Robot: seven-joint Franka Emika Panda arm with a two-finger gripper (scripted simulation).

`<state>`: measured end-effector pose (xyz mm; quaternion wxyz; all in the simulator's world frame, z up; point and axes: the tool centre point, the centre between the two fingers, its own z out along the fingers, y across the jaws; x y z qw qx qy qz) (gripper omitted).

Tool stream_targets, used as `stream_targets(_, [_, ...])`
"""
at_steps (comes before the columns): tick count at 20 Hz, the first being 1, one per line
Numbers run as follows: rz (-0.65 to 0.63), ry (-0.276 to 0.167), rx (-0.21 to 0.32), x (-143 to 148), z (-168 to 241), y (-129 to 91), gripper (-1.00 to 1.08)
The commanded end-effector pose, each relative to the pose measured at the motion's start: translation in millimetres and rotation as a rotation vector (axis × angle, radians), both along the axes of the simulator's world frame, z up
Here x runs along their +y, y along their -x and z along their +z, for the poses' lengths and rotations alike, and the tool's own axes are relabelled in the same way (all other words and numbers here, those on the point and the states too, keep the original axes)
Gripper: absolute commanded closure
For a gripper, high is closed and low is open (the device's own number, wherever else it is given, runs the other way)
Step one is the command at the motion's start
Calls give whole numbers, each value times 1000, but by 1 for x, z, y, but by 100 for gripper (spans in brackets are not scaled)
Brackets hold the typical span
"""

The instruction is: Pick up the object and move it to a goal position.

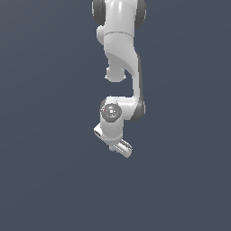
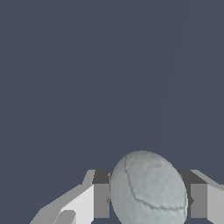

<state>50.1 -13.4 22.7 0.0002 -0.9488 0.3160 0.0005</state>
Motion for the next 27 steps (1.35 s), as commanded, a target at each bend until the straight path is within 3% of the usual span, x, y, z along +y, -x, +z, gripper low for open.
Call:
stream_targets(1, [-2, 1, -1, -16, 2, 3, 108])
stream_targets(15, [-2, 1, -1, -149, 16, 28, 108])
stream_targets(21, [-2, 1, -1, -170, 19, 31, 108])
stream_targets(27, [-2, 1, -1, -167, 18, 29, 108])
